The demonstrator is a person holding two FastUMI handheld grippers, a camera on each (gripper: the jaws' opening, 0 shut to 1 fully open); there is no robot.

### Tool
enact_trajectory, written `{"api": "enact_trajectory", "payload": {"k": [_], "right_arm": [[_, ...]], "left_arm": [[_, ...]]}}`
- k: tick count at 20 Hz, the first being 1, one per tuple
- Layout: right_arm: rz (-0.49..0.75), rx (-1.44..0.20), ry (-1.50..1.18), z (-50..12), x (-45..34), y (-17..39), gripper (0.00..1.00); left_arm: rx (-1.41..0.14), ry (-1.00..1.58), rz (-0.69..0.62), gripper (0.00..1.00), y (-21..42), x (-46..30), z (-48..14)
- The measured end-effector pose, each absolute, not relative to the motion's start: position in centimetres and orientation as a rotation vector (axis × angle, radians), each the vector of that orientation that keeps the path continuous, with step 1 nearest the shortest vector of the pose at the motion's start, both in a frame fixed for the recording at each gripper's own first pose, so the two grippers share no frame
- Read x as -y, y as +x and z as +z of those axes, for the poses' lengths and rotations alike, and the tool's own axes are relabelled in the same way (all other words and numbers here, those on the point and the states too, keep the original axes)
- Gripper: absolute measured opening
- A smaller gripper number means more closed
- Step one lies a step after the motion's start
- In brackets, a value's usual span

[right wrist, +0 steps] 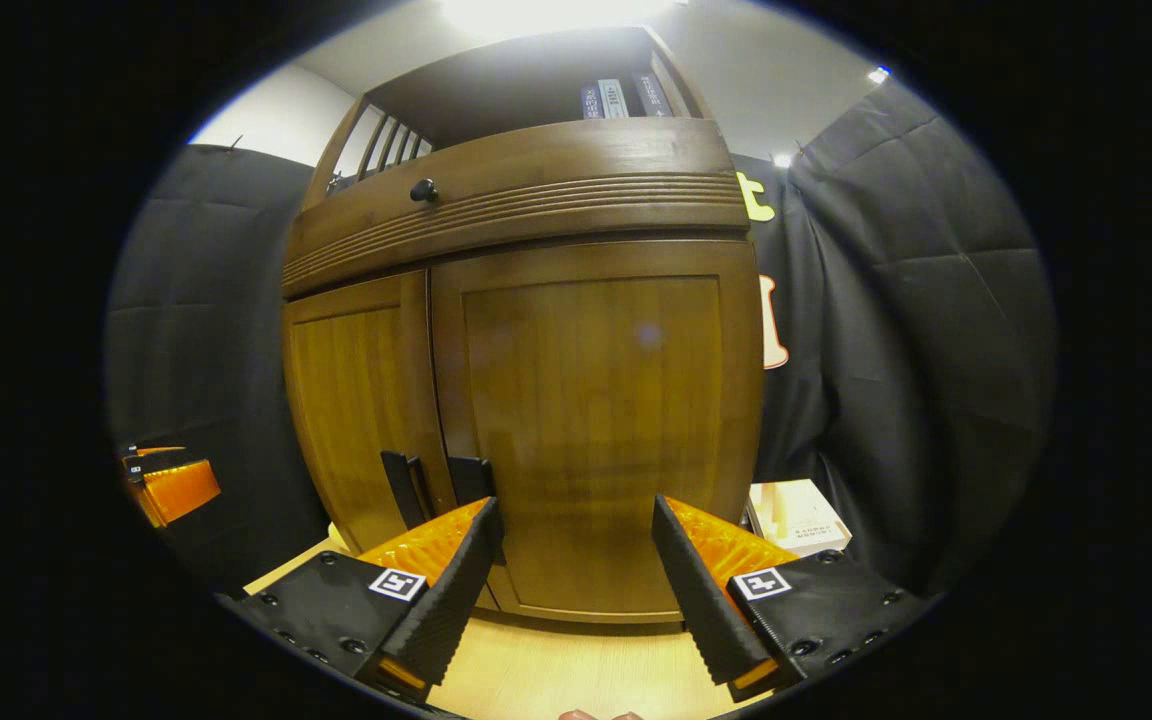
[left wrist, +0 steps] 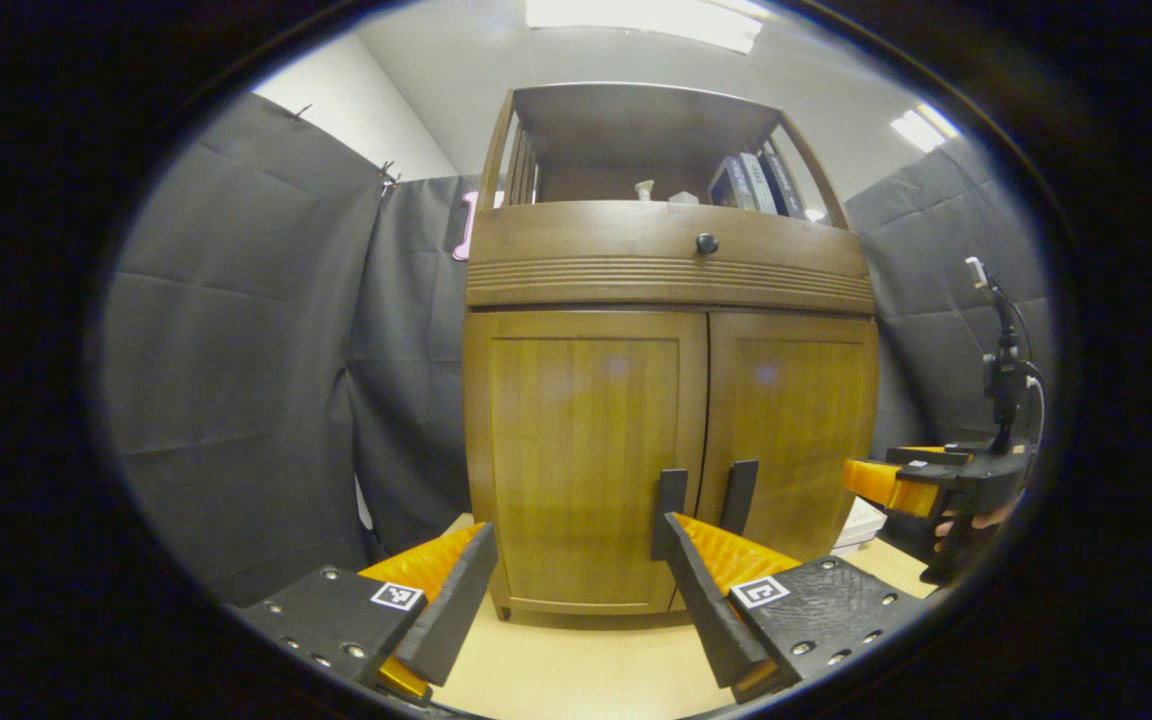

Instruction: Open the right door of the double-door shoe cabinet with the right hand, and open the left door with the left hand.

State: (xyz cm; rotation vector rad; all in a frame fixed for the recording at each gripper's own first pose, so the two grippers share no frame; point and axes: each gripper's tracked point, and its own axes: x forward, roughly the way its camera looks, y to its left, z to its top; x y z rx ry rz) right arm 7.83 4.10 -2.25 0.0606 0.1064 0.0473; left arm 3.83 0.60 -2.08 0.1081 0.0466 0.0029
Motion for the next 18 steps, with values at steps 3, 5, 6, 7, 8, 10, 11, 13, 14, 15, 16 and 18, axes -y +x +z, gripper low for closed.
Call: {"api": "enact_trajectory", "payload": {"k": [3, 5, 6, 7, 8, 10, 11, 13, 14, 15, 16, 18], "right_arm": [[0.030, -0.096, 0.054, -2.2, -5.9, 9.3, 0.94], [0.023, -0.093, 0.040, -2.4, -7.1, 10.2, 0.93], [0.018, -0.091, 0.032, -2.3, -7.6, 10.7, 0.93], [0.017, -0.085, 0.024, -2.2, -8.1, 11.2, 0.93], [0.016, -0.079, 0.014, -2.1, -8.6, 11.6, 0.93], [0.018, -0.069, -0.006, -2.1, -9.5, 12.3, 0.93], [0.024, -0.067, -0.013, -2.3, -10.1, 12.6, 0.93], [0.027, -0.067, -0.039, -2.7, -10.8, 13.3, 0.96], [0.028, -0.066, -0.049, -3.0, -11.1, 13.8, 0.95], [0.027, -0.067, -0.054, -3.3, -11.4, 14.2, 0.98], [0.020, -0.071, -0.055, -3.5, -11.7, 14.6, 0.98], [-0.005, -0.081, -0.058, -4.0, -11.7, 15.6, 0.97]], "left_arm": [[-0.044, 0.093, -0.039, 0.96, 4.8, -2.0, -2.7], [-0.055, 0.090, -0.066, 0.96, 5.5, -2.9, -3.6], [-0.059, 0.086, -0.076, 0.96, 5.4, -3.1, -4.0], [-0.063, 0.078, -0.082, 0.96, 5.6, -3.4, -4.2], [-0.067, 0.065, -0.089, 0.96, 6.2, -4.2, -4.5], [-0.075, 0.039, -0.100, 0.96, 7.0, -5.5, -5.2], [-0.079, 0.033, -0.101, 0.96, 7.5, -6.1, -5.6], [-0.086, 0.047, -0.100, 0.96, 7.9, -6.6, -6.2], [-0.086, 0.054, -0.104, 0.96, 7.6, -6.0, -6.7], [-0.090, 0.047, -0.113, 0.96, 7.5, -5.8, -7.1], [-0.101, 0.030, -0.121, 0.96, 7.4, -5.7, -7.5], [-0.114, -0.012, -0.130, 0.96, 7.6, -6.5, -7.7]]}}
